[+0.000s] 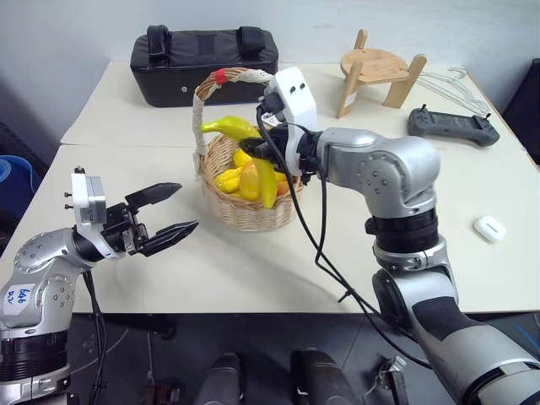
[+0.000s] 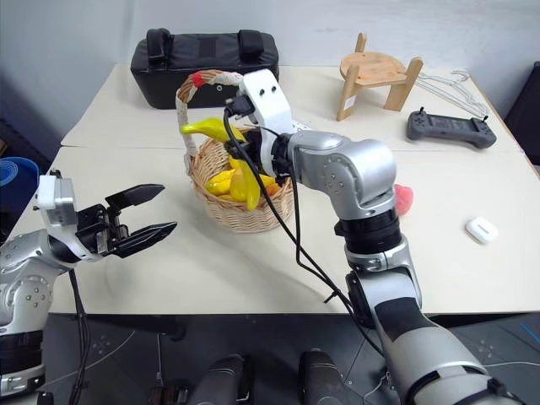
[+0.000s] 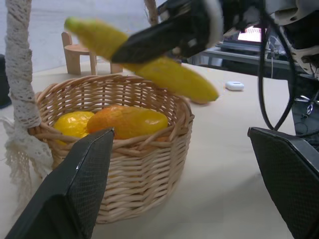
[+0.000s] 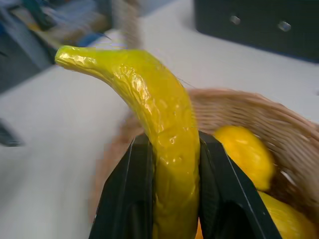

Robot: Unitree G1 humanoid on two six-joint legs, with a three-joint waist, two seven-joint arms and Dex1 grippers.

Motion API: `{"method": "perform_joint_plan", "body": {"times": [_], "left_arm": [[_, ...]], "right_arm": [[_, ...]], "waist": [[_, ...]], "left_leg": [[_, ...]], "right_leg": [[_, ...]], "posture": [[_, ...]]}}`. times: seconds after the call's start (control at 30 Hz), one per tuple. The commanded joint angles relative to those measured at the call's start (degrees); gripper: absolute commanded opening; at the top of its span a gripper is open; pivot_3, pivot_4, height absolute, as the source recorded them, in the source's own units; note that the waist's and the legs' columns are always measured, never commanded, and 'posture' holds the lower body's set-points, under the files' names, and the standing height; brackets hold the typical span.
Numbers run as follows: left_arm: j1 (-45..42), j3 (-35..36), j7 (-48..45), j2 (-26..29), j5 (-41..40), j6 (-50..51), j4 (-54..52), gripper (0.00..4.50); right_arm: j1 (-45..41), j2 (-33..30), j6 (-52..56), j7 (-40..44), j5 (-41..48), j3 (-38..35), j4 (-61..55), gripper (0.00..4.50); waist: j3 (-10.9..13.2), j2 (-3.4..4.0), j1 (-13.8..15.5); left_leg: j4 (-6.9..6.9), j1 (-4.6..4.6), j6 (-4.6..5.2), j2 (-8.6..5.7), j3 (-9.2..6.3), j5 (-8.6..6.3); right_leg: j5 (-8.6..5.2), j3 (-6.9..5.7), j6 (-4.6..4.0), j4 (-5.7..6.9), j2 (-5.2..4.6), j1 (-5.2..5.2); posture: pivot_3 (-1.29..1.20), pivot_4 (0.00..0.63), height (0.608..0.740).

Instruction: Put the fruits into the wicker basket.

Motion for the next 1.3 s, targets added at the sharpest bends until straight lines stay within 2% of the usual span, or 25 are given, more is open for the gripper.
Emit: {"method": "perform_joint_plan", "body": {"times": [0.03,0.07,0.27,0.43,0.63,0.73,0.77,0.8,0.87,1.0,1.13,1.3], "left_arm": [[1.86,0.93,0.37,-0.16,-0.86,-0.75,-3.23,4.50],[2.21,0.87,0.54,-0.35,-0.75,-0.92,-3.48,4.50],[2.59,1.03,2.37,-1.40,-1.45,-0.35,-4.39,4.50],[1.43,0.24,1.79,-1.49,-1.02,-0.75,-3.30,4.50],[-0.04,-1.89,0.25,-1.86,-0.30,-1.17,-2.27,4.50],[-1.65,-2.85,-0.69,-1.59,-0.02,-1.28,-1.08,4.50],[-2.51,-3.35,-1.19,-1.48,0.04,-1.25,-0.58,4.50],[-3.25,-3.89,-1.76,-1.34,0.19,-1.33,-0.18,4.50],[-4.71,-4.95,-2.75,-1.18,0.77,-1.84,0.68,4.50],[-7.11,-7.27,-4.45,-1.17,1.09,-1.39,1.27,4.50],[-8.59,-9.96,-4.35,-1.25,1.28,0.67,1.08,4.50],[-9.69,-11.11,-5.32,-0.68,1.22,2.30,1.84,4.50]], "right_arm": [[-2.66,2.57,-4.24,-3.74,-2.78,-2.72,4.71,0.71],[-2.82,3.26,-5.72,-5.08,-3.16,-4.23,5.72,0.71],[-2.93,3.96,-7.45,0.70,-1.31,-4.01,4.09,2.71],[1.93,0.48,-7.19,11.00,1.65,0.38,-5.71,4.41],[12.61,-5.30,-10.68,21.72,7.45,0.38,-20.97,4.46],[20.23,-11.66,-10.49,27.02,11.05,-0.95,-28.49,4.46],[24.37,-16.35,-11.96,28.95,9.71,-1.01,-31.10,4.46],[28.79,-19.98,-15.05,30.30,7.92,-1.97,-33.17,4.46],[37.31,-23.02,-22.93,31.74,6.43,-6.89,-35.72,4.46],[55.06,-24.16,-35.10,29.90,3.75,-21.30,-36.73,4.46],[72.12,-22.34,-50.12,30.01,-1.10,-35.30,-33.14,4.46],[84.82,-17.20,-66.09,27.17,-5.73,-44.69,-25.50,4.46]], "waist": [[0.00,0.00,-0.39],[0.00,-0.01,-0.58],[-0.01,-0.01,-1.19],[-0.01,-0.01,-1.15],[-0.01,-0.02,-0.75],[-0.01,-0.02,-0.43],[-0.01,-0.02,0.09],[-0.01,-0.03,0.32],[-0.01,-0.05,0.81],[-0.01,-0.05,0.94],[-0.01,-0.04,0.97],[-0.01,-0.04,1.01]], "left_leg": [[-0.01,0.00,0.00,0.00,0.05,0.00],[-0.01,0.00,-0.01,0.04,0.08,0.01],[-0.02,0.01,-0.03,0.06,0.09,0.05],[-0.12,0.00,0.00,0.07,0.10,0.03],[-0.05,0.00,0.05,0.06,0.11,0.00],[-0.05,0.00,0.06,0.06,0.10,-0.01],[-0.05,0.01,0.08,0.06,0.10,-0.01],[-0.05,0.00,0.12,0.06,0.10,-0.04],[-0.04,0.04,0.33,0.05,0.08,-0.16],[0.00,0.11,0.36,0.04,0.08,-0.17],[-0.08,0.49,0.36,0.05,0.05,-0.17],[-0.18,1.06,0.37,0.06,0.23,-0.22]], "right_leg": [[0.00,0.00,0.00,0.03,0.00,-0.04],[0.00,-0.01,0.00,0.06,0.03,-0.06],[0.00,0.00,0.00,0.09,0.05,-0.06],[0.00,0.00,0.00,0.10,0.07,-0.12],[0.01,0.02,0.02,0.04,0.04,-0.05],[0.01,0.02,0.02,-0.01,0.05,-0.03],[0.01,0.02,0.02,-0.02,0.05,-0.02],[0.01,0.02,0.02,-0.08,0.05,0.01],[0.01,0.01,0.02,-0.15,0.04,0.11],[0.02,-0.01,0.04,-0.26,0.08,0.28],[0.02,-0.02,0.04,-0.40,0.10,0.67],[0.02,0.18,0.05,-0.47,0.13,1.09]], "posture": [[0.00,0.150,0.740],[0.00,0.150,0.740],[0.00,0.150,0.740],[0.00,0.150,0.740],[0.00,0.150,0.740],[0.00,0.150,0.740],[0.00,0.150,0.740],[0.00,0.150,0.740],[0.00,0.150,0.740],[0.00,0.150,0.740],[0.00,0.150,0.740],[0.00,0.150,0.740]]}}
